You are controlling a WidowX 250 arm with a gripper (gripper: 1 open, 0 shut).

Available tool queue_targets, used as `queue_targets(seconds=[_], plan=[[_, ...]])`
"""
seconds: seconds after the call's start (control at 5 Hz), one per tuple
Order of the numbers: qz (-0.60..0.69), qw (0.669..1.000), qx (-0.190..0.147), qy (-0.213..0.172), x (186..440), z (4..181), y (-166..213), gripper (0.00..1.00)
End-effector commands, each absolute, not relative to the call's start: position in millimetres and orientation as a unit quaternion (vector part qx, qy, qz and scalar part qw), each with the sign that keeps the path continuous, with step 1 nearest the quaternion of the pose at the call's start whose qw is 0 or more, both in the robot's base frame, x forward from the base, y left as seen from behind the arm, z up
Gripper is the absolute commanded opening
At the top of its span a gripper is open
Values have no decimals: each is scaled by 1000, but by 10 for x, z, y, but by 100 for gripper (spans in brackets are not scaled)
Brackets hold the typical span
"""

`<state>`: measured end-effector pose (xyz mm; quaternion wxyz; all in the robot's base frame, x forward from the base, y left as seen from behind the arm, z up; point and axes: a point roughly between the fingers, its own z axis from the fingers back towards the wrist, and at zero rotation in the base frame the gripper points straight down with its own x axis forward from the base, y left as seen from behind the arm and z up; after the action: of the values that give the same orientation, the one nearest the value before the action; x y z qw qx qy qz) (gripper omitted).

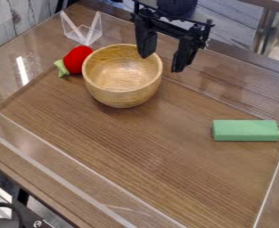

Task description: Move the red fruit to the right

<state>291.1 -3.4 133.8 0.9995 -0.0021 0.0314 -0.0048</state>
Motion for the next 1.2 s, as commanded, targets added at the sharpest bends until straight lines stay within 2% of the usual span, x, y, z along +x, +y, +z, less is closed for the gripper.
queue_targets(seconds=[0.0,0.2,0.6,0.8,1.0], plan=[[-3,999,-5,43,2892,1241,9,100],[9,999,-9,31,2904,1241,293,100],[32,999,-7,-2,2951,1284,1106,100],[50,999,-4,-8,3029,1257,1457,100],[54,998,-5,-8,3101,1186,1618,100]])
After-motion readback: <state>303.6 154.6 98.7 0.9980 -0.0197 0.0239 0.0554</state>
